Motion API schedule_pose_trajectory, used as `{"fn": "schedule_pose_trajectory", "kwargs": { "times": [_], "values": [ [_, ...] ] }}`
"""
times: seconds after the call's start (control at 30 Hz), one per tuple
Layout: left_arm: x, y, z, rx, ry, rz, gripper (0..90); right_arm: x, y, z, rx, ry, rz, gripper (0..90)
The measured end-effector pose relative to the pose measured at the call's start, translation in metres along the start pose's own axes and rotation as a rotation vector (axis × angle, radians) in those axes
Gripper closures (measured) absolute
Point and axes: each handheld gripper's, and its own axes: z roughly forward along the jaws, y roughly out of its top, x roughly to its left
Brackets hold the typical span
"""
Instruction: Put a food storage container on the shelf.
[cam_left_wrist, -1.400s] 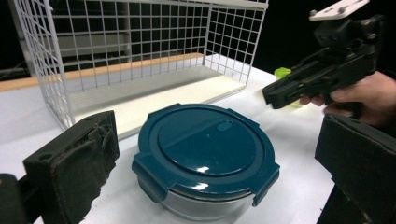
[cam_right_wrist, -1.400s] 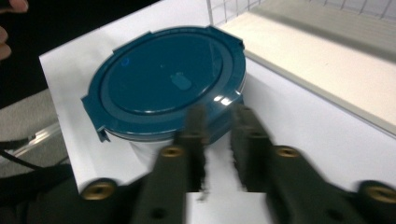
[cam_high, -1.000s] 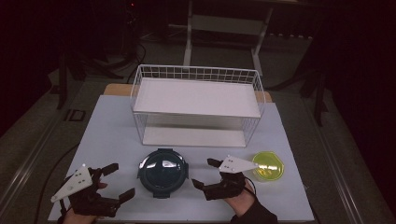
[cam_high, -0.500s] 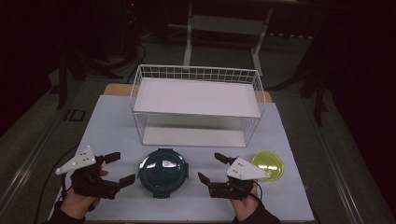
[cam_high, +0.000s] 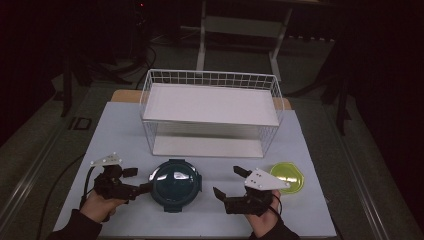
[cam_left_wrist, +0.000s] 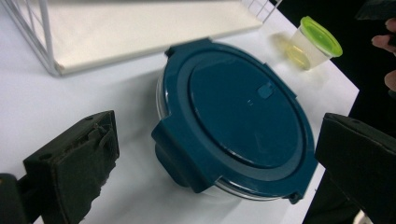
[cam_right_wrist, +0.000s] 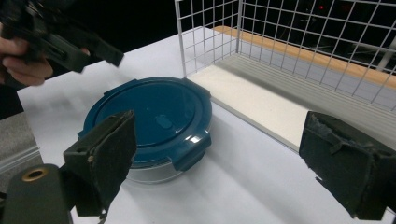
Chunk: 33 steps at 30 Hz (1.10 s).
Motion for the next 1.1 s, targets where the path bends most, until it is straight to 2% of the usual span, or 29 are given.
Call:
{"fn": "schedule_pose_trajectory", "kwargs": {
  "times": [0.1,0.13,0.17,0.23,0.3,0.37,0.4,0.43,0.47,0.5,0.57,0.6,0.63,0.67,0.7,0.77,0.8,0.9,1.0,1.1],
  "values": [
    [0.009,-0.001,0.008,0.039,-0.021,-0.049,0.0,0.003,0.0,0.003,0.002,-0.002,-0.013,10.6],
    [0.011,-0.001,0.009,0.048,-0.027,-0.064,0.0,0.004,-0.001,0.004,0.008,0.011,-0.017,10.6],
    [0.011,-0.001,0.009,0.048,-0.027,-0.064,0.0,0.004,-0.001,0.004,0.013,0.015,-0.021,10.6],
    [0.018,-0.001,0.015,0.091,-0.041,-0.091,2.5,0.006,-0.002,0.007,0.021,0.02,-0.019,10.6],
    [0.02,-0.001,0.019,0.134,-0.028,-0.082,4.9,0.007,-0.003,0.008,0.031,0.022,-0.021,10.6],
    [0.021,-0.002,0.021,0.148,-0.037,-0.089,7.4,0.007,-0.003,0.009,0.035,0.028,-0.025,10.7],
    [0.025,-0.003,0.022,0.148,-0.067,-0.118,7.4,0.007,-0.004,0.009,0.037,0.026,-0.027,10.7],
    [0.028,-0.003,0.023,0.147,-0.09,-0.143,13.5,0.007,-0.004,0.01,0.045,0.033,-0.025,11.9],
    [0.028,-0.003,0.023,0.147,-0.09,-0.143,16.2,0.008,-0.004,0.01,0.046,0.031,-0.026,12.2],
    [0.032,-0.003,0.023,0.145,-0.126,-0.182,20.7,0.008,-0.004,0.01,0.049,0.037,-0.027,12.2],
    [0.037,-0.004,0.025,0.156,-0.152,-0.228,26.6,0.008,-0.005,0.011,0.052,0.038,-0.027,13.2],
    [0.037,-0.004,0.025,0.156,-0.152,-0.228,30.8,0.008,-0.005,0.011,0.055,0.042,-0.027,13.1],
    [0.042,-0.005,0.026,0.17,-0.17,-0.264,34.0,0.008,-0.005,0.012,0.057,0.041,-0.025,13.2],
    [0.042,-0.005,0.026,0.17,-0.17,-0.264,37.5,0.008,-0.005,0.012,0.056,0.042,-0.024,13.2],
    [0.045,-0.007,0.027,0.19,-0.199,-0.3,40.2,0.008,-0.005,0.012,0.059,0.045,-0.023,13.3],
    [0.049,-0.008,0.029,0.19,-0.239,-0.367,45.6,0.008,-0.005,0.012,0.059,0.041,-0.022,13.4],
    [0.049,-0.008,0.029,0.19,-0.239,-0.367,46.6,0.008,-0.005,0.012,0.059,0.041,-0.022,13.4],
    [0.059,-0.012,0.031,0.181,-0.294,-0.482,50.7,0.008,-0.006,0.013,0.061,0.045,-0.02,13.6],
    [0.06,-0.012,0.032,0.188,-0.304,-0.497,51.6,0.009,-0.006,0.013,0.065,0.045,-0.023,13.7],
    [0.059,-0.009,0.032,0.201,-0.295,-0.481,51.8,0.008,-0.006,0.014,0.071,0.047,-0.016,14.2]
  ]
}}
